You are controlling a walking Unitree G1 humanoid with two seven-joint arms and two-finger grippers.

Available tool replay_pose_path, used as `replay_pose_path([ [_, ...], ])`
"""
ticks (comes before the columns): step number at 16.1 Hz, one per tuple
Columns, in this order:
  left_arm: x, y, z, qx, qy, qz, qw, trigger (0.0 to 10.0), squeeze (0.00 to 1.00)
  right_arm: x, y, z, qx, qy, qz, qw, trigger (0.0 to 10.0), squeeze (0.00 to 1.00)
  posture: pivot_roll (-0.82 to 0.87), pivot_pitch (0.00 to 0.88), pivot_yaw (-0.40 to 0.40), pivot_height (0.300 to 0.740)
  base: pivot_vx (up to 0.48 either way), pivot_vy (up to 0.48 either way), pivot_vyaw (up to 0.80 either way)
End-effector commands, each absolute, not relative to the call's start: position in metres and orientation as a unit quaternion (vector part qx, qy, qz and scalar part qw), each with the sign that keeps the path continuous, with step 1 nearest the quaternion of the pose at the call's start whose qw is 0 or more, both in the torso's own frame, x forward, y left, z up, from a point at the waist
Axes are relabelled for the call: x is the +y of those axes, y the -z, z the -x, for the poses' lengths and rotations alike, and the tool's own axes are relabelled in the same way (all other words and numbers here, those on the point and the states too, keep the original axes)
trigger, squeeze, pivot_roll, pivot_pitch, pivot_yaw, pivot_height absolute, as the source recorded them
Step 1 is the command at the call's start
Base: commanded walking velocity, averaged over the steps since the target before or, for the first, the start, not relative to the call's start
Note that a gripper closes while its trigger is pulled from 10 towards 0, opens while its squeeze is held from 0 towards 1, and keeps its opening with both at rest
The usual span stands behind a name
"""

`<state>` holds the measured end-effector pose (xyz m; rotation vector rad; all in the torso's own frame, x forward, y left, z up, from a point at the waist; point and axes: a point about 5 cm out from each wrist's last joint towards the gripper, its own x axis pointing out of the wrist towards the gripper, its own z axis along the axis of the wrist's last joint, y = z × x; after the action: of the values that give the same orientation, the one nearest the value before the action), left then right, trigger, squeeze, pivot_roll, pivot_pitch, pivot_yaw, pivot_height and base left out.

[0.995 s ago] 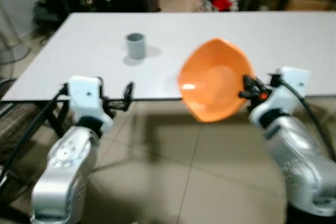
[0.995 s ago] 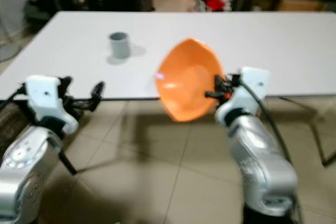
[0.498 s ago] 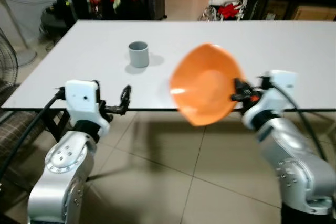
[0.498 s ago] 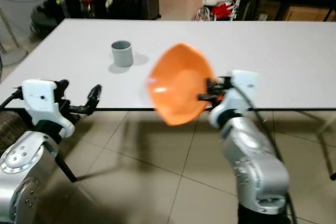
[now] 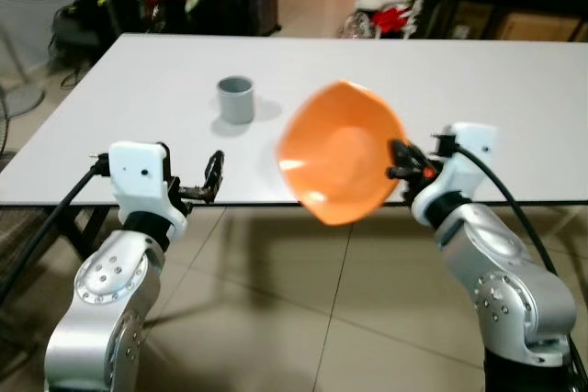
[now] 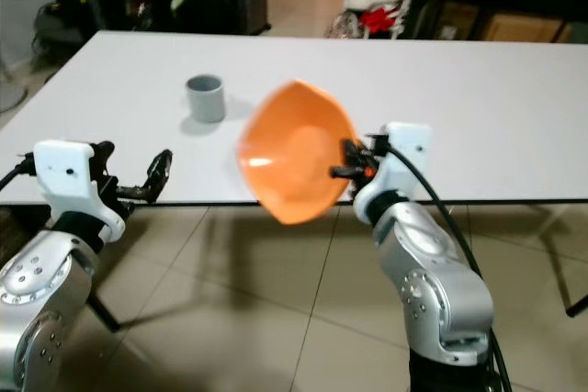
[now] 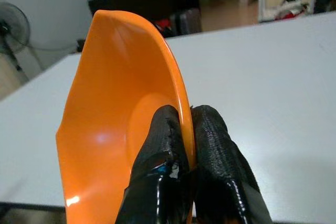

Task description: Setting the table

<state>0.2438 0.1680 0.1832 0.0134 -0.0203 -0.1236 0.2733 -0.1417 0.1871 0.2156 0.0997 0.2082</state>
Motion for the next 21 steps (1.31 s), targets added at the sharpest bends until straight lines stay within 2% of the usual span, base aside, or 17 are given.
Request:
replay_pose_path([
  [1,0.1625,-0.1833,-0.2423,-0.011,0.074,-0.005,0.997,10.0,0.0,-0.1502,-0.1977,-0.2725,0.02,-0.09,-0.103,0.99,10.0,0.0,-0.09,0.0,-0.003,0.74,0.274,0.0,0.0],
  [21,0.1548,-0.1819,-0.2418,-0.012,0.096,-0.009,0.995,10.0,0.0,-0.1486,-0.1963,-0.2714,0.025,-0.101,-0.106,0.989,10.0,0.0,-0.09,0.0,-0.014,0.74,0.273,0.0,-0.05],
])
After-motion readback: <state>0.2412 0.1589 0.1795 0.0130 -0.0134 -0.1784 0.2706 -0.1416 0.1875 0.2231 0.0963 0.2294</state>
